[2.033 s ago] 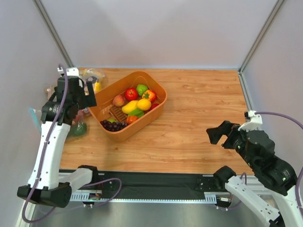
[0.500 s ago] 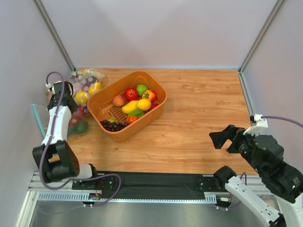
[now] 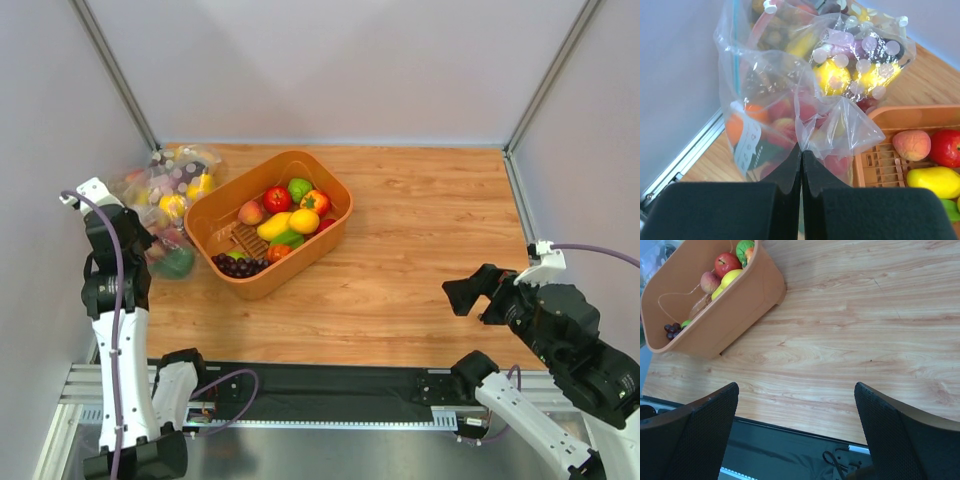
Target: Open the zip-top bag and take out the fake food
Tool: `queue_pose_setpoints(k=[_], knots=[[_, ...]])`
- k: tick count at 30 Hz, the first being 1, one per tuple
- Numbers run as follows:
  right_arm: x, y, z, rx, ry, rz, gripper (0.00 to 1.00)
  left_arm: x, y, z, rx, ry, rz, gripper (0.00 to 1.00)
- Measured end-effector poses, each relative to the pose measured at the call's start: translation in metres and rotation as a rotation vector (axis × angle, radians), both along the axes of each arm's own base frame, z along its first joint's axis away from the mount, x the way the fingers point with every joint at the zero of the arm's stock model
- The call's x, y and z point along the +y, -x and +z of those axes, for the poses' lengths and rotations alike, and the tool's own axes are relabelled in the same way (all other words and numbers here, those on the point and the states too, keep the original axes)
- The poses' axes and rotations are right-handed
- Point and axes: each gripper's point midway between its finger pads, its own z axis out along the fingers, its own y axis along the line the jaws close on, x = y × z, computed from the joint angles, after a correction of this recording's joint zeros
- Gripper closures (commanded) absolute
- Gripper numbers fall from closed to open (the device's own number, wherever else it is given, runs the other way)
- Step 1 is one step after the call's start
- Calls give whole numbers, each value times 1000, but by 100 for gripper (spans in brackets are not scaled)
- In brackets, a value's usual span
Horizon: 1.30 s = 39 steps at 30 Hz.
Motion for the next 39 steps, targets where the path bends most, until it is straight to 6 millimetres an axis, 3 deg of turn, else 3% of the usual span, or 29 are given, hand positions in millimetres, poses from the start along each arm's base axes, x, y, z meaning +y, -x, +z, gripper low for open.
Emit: queue_pose_setpoints(k=[5, 12, 16, 24, 30, 33, 39], knots=[[1, 1, -1, 4, 0, 4, 0, -4, 17, 18, -31, -7, 1, 100], [1, 1, -1, 4, 0, 6, 0, -13, 38, 97, -221, -44, -16, 100], [1, 1, -1, 4, 0, 6, 0, -32, 53, 123, -334, -16, -80, 100], [0, 0, -1, 3, 4, 0, 0, -103, 42, 147, -426, 145, -440, 100], [2, -5, -4, 21, 21, -2, 0, -142, 41, 193, -466, 165, -669, 100], [4, -8, -6, 27, 24, -2, 0, -163, 39, 204, -469, 175, -771, 100], [4, -9, -7, 31, 29, -6, 0, -249, 15, 197, -333, 160, -1031, 100]])
